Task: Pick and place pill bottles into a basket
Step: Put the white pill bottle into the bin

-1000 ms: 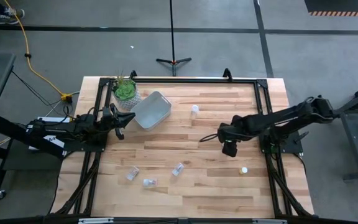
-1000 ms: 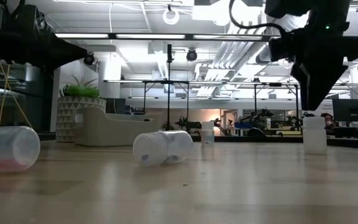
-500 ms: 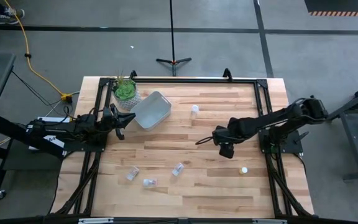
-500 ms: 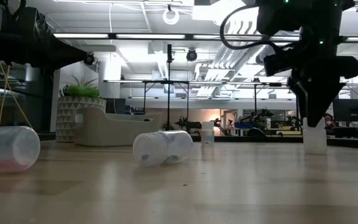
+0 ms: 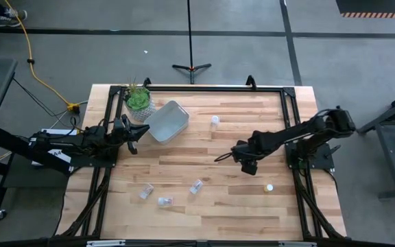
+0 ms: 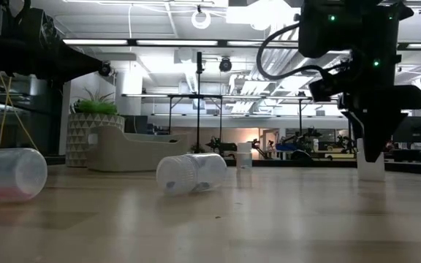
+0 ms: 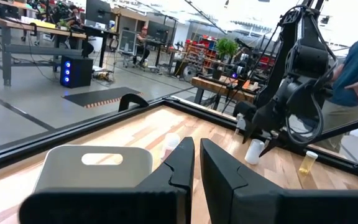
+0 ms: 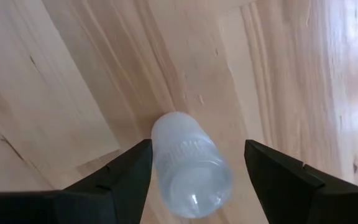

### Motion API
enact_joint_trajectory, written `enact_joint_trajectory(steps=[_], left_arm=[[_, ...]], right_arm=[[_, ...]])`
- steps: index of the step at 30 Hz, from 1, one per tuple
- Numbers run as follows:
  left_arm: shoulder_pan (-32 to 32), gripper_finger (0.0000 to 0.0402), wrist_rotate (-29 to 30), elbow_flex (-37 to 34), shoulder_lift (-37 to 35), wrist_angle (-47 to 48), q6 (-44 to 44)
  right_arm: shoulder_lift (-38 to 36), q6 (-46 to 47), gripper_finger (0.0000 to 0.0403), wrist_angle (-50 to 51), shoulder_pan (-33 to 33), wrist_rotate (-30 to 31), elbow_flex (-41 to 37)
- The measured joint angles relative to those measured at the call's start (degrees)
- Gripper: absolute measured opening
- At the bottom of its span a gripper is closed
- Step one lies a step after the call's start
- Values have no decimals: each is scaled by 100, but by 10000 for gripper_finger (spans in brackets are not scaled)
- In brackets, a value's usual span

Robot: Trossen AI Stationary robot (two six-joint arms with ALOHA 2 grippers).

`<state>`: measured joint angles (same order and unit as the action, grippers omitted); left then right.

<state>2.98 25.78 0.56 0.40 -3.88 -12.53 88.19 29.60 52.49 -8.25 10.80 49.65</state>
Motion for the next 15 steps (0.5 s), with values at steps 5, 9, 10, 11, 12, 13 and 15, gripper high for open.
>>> enact_joint_trajectory(steps=[5, 9, 10, 11, 12, 13, 15], left_arm=[[0, 65, 0, 2, 0, 0, 0], [0, 65, 0, 2, 0, 0, 0], [0, 65, -1, 1, 0, 0, 1], [0, 65, -2, 0, 0, 0, 2], [0, 65, -2, 1, 0, 0, 1], [0, 65, -2, 0, 0, 0, 0], [1, 65, -2, 2, 0, 0, 2]], right_arm=[[78, 17, 233, 10, 0, -250, 0], [84, 53, 204, 11, 0, -251, 0], [84, 55, 195, 11, 0, -244, 0], [84, 56, 186, 8, 0, -246, 0], [84, 58, 177, -4, 0, -254, 0], [84, 59, 167, -16, 0, -262, 0], [79, 60, 149, -57, 0, -276, 0]])
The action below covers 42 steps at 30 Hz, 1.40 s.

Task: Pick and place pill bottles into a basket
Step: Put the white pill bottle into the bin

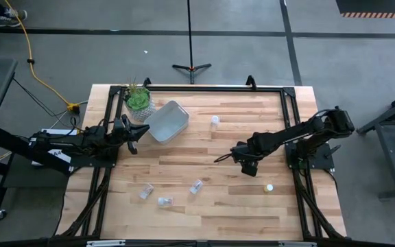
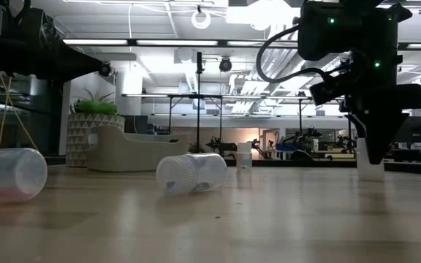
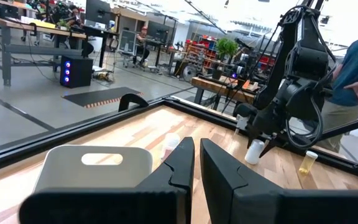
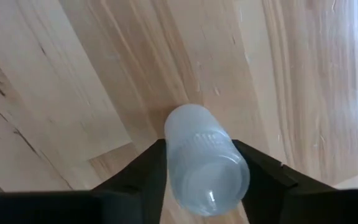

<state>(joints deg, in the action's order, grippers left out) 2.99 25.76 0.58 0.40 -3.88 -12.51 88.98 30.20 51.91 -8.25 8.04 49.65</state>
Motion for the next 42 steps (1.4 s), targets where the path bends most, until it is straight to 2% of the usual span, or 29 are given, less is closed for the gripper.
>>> enact_joint_trajectory(steps=[3, 11, 21, 33, 37, 42], left_arm=[[0, 65, 0, -1, 0, 0, 0], [1, 65, 0, -1, 0, 0, 0], [1, 65, 0, 0, 0, -2, 0], [1, 65, 0, -2, 0, -1, 0], [0, 65, 0, 0, 0, -1, 0], [0, 65, 0, -1, -1, -2, 1]], right_arm=[[-3, 6, 132, -94, 0, -90, 0], [-14, 431, 144, -787, 2, -126, 213], [-14, -62, 138, -3033, 318, 681, 686], [-14, -1130, 134, -6024, 1458, 599, 734], [64, -1237, 132, -5717, 1735, 524, 1196], [607, -1714, 133, -4493, 1952, 255, 2518]])
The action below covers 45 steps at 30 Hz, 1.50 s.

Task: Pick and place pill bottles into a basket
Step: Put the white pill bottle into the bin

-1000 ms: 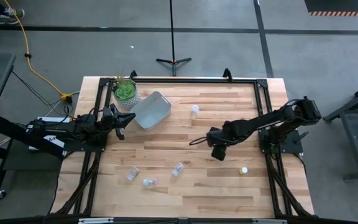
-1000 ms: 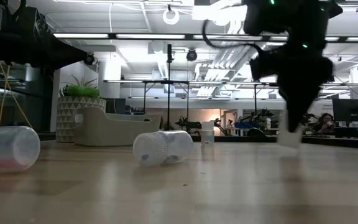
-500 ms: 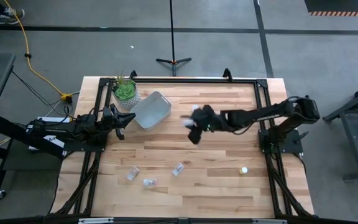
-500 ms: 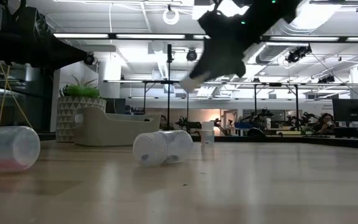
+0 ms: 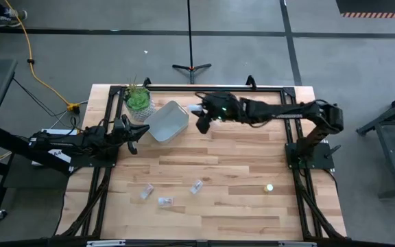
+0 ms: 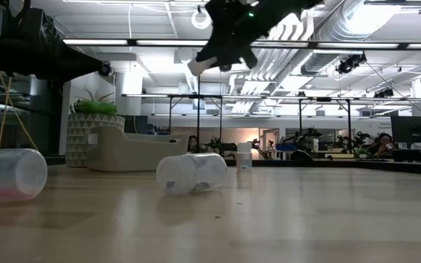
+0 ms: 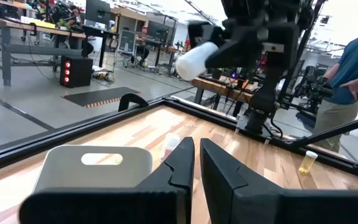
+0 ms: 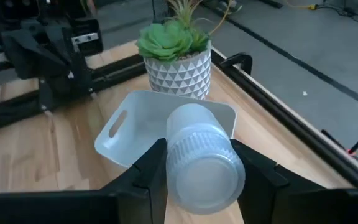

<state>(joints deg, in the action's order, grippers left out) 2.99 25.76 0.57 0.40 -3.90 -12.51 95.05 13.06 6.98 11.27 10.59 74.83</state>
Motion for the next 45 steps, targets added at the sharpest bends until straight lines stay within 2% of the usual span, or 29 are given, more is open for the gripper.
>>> enact_joint_trajectory(steps=[7, 13, 24, 27, 38, 45], left_arm=[[0, 65, 0, 1, -1, -1, 0], [1, 65, 0, 0, -1, -1, -1], [1, 65, 0, 1, -2, -1, 2], [1, 65, 0, 0, 0, -1, 2], [1, 65, 0, -1, -1, -1, 21], [-1, 65, 1, -1, -2, -1, 21]], right_arm=[[1376, 82, 134, 1912, 305, -487, 2129], [2559, 101, 134, 3257, 432, -520, 3776], [4260, 10, 134, 4719, 446, -664, 5852], [4523, -4, 134, 4942, 423, -660, 5994], [4533, -89, 137, 5056, 404, -673, 5663], [4533, -168, 179, 5058, 404, -805, 5663]])
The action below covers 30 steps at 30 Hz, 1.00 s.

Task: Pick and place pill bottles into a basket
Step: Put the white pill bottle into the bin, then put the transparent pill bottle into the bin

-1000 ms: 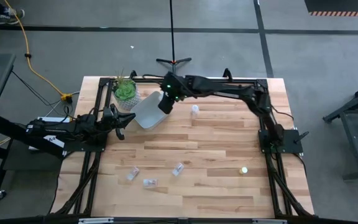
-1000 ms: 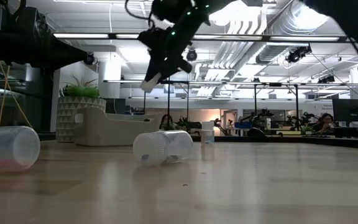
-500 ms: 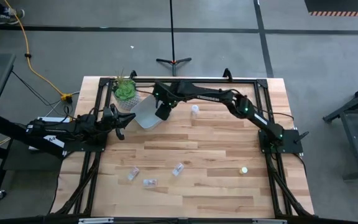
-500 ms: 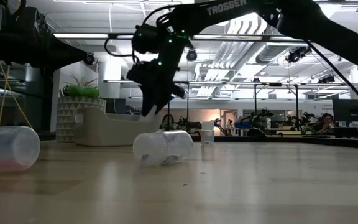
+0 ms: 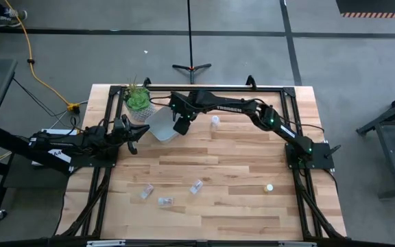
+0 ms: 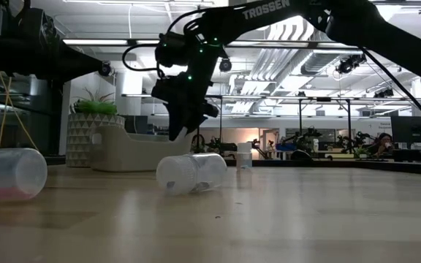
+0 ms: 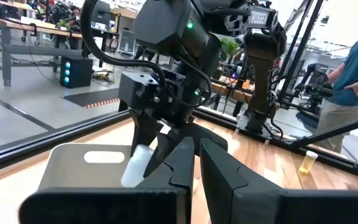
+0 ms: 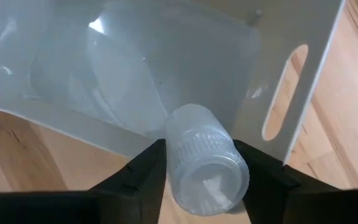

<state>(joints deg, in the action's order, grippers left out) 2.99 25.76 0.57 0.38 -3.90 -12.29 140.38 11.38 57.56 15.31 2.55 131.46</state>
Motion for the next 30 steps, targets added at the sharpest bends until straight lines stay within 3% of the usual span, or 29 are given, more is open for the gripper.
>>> enact_joint_trajectory(steps=[5, 13, 18, 24, 30], left_arm=[[0, 65, 2, 1, 0, 0, 0], [2, 65, 2, 0, 0, 0, 0], [2, 65, 2, -1, 1, 2, -2], [2, 65, 2, 1, 0, 2, -2], [2, 65, 2, 0, 1, 2, -2]], right_arm=[[-2, 0, 203, 0, 0, 0, -2], [-6, 15, 208, -3, 42, 76, 358], [-491, -66, 208, -183, 144, 250, 306], [-1202, -419, 208, 503, 331, 669, 273], [-1388, -471, 208, 1776, 657, 191, 259]])
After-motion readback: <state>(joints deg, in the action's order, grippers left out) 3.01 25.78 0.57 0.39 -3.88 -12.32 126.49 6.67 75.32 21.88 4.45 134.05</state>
